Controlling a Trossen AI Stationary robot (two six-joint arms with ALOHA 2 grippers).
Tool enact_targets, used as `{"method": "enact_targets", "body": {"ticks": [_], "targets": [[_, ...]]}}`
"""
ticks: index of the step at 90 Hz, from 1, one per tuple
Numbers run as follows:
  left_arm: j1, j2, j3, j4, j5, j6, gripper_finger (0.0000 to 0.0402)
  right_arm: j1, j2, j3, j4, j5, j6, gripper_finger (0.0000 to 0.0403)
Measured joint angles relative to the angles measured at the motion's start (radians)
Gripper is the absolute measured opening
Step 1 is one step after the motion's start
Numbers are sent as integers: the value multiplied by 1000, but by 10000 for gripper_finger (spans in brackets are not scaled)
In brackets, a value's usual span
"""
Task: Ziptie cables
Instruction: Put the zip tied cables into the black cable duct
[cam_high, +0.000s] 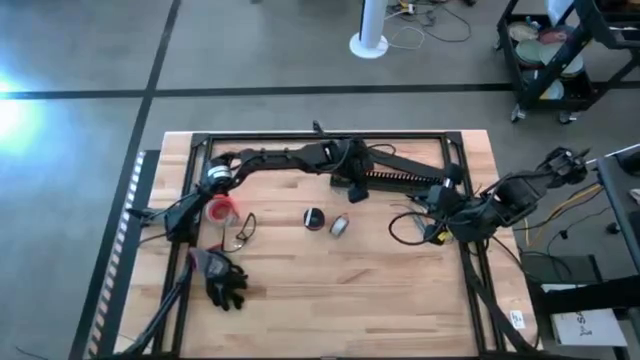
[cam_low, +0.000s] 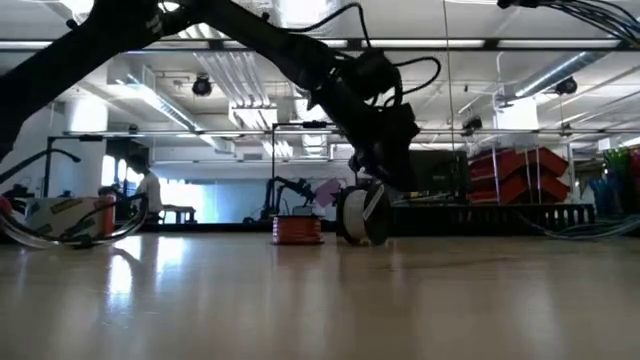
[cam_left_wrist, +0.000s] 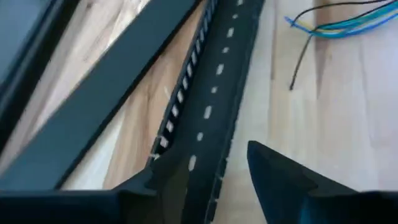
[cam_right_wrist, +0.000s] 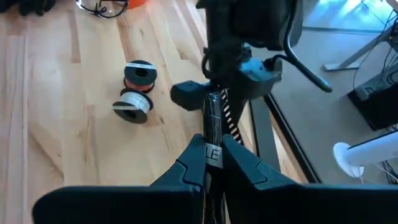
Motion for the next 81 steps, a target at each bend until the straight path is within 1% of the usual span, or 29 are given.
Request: {"method": "enact_targets", "body": {"ticks": [12,18,25,34,39,49,53,61,63,66,81], "targets": [[-5,36,0,35,-53,-36,168,0,4,-2,5,-6,-11,13],[-5,48,0,42,-61,-40,168,0,6,-2,9,-7,-12,13],[-7,68,0,41,-57,-35,164,0,6,-2,9,-14,-13,13],[-16,79,-4,12,-16,-8,155,0,6,-4,6,-30,-15,13],[-27,79,-6,-4,-11,15,147,0,6,-4,4,-31,-16,12],[-50,71,-6,-100,-6,67,112,0,4,-4,4,-31,-16,12],[-57,71,-6,-132,-3,72,89,0,4,-4,3,-31,-15,12],[-67,58,-6,-218,14,68,26,0,4,-4,3,-32,-16,12],[-71,56,-6,-233,13,65,17,0,4,-4,3,-32,-16,12],[-75,54,-6,-251,12,62,10,0,4,-4,2,-33,-16,12],[-106,33,-6,-377,11,65,2,0,4,-4,-5,-66,-22,12]]}}
